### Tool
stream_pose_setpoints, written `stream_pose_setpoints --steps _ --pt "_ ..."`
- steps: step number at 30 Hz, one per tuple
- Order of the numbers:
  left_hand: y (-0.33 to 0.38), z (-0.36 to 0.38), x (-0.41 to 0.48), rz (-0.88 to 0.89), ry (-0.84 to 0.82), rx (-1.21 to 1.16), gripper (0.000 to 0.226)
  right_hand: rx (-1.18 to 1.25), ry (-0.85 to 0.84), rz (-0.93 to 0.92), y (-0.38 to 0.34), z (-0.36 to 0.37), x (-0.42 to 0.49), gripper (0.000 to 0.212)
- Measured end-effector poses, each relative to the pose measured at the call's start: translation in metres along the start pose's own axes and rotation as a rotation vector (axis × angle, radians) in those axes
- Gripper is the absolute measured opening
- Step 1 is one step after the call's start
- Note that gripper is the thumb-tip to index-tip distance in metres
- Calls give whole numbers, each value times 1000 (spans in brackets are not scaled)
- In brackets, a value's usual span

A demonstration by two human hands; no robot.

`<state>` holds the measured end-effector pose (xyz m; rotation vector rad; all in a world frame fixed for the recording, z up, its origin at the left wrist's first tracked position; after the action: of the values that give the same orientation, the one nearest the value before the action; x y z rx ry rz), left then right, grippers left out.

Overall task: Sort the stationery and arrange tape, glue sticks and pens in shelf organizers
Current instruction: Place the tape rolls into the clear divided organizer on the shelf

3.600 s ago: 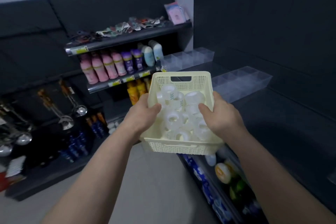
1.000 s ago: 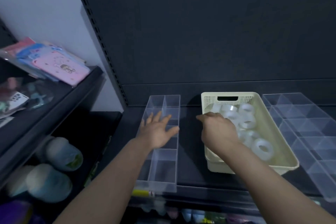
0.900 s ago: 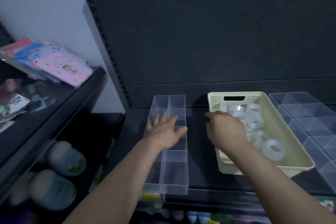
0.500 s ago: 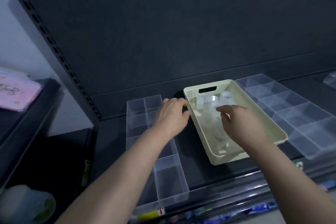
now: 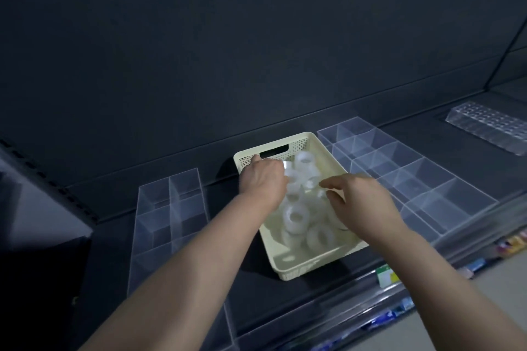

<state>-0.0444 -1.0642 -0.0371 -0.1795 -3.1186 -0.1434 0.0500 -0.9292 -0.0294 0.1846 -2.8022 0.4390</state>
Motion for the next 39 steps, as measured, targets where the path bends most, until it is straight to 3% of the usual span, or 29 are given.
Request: stream_pose_setpoints --steps 5,11,16,19,22,27,39 --pt "7 4 18 -87 73 102 10 93 -102 -107 -19 21 10 28" --pt "4 5 32 -136 11 78 11 46 -288 -178 -28 43 26 33" --pt "-21 -29 23 -150 105 -278 9 37 -310 -206 -36 41 36 16" --pt "-64 -34 11 -248 32 -613 12 121 -173 -158 -41 22 52 9" --pt "-114 -31 -5 -368 -18 -868 11 148 -130 -185 -60 19 70 17" --pt "-162 -34 -20 -423 11 -859 13 38 -245 -153 -72 42 80 24" --pt "-117 -30 -14 -249 -11 -822 8 -54 -302 -75 -66 70 57 21"
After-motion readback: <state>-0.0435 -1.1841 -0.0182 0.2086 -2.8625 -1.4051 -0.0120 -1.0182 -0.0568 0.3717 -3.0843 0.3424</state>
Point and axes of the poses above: each hand's wrist, its own x-axis towards the middle knuckle, its own z-axis out of the palm, y = z × x, the point moved 10 cm from there along x, towards the middle knuckle, and after that the axes turned 14 degrees about -z, right-handed, at the moved point
